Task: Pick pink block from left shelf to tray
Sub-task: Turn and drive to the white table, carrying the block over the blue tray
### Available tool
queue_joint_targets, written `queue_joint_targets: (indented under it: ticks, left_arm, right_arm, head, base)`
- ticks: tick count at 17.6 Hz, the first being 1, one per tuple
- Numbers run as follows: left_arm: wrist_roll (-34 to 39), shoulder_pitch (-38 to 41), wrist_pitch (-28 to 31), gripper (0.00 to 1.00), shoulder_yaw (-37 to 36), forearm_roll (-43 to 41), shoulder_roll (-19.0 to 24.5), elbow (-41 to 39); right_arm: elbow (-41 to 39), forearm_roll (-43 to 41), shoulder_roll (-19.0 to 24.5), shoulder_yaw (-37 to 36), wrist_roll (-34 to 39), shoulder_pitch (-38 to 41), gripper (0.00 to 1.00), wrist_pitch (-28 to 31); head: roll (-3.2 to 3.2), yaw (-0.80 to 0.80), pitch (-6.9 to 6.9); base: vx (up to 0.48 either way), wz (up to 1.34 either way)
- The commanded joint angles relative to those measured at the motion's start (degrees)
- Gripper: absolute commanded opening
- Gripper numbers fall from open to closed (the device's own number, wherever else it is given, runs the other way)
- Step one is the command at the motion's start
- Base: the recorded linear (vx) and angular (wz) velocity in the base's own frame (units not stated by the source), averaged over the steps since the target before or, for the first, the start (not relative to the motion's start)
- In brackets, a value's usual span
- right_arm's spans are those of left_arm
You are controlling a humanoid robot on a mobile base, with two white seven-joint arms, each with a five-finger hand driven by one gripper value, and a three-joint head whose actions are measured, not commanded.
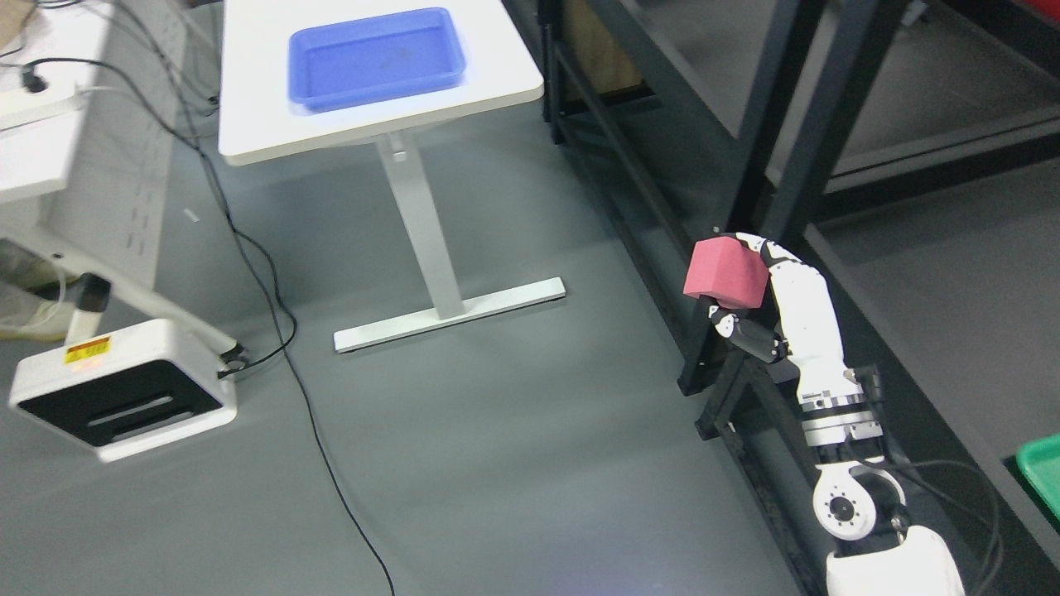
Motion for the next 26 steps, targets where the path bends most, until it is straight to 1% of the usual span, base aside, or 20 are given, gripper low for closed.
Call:
queue_joint_targets:
  ticks: [1, 8, 13, 19, 26]
  left_arm:
    - [0.00, 1.14, 0.02, 1.00, 0.00, 0.00, 0.99, -1.00]
    - [0.00, 1.14, 0.02, 1.00, 0.00, 0.00, 0.99, -1.00]
    - [0.00, 1.14, 0.02, 1.00, 0.00, 0.00, 0.99, -1.00]
    - [0.00, 1.14, 0.02, 1.00, 0.00, 0.00, 0.99, -1.00]
    - [0.00, 1.14, 0.02, 1.00, 0.00, 0.00, 0.99, -1.00]
  right_arm:
    - [-1.08, 0.04, -1.00, 0.28, 0.00, 1.05, 0.04, 0.03]
    - [-2.31, 0.12, -1.00, -0.15, 0.09, 2.45, 0.04, 0.12]
    - [-2.66, 0.04, -1.00, -0.24, 0.09, 3.16, 0.04, 0.47]
    - [-3.28, 0.04, -1.00, -0.33, -0.09, 4.48, 0.04, 0.38]
    - [-3.45, 0.04, -1.00, -0.42, -0.09, 5.18, 0.04, 0.47]
  head:
    - [0.00, 0.00, 0.00]
    - [0.00, 0.00, 0.00]
    - [0.00, 0.00, 0.00]
    - [0.00, 0.00, 0.00]
    - [0.00, 0.00, 0.00]
  base:
    - [-0.118, 0.72]
    - [-0.082, 0.56]
    - [-0.020, 0.22]
    - [0.063, 0.02]
    - [0.149, 0.33]
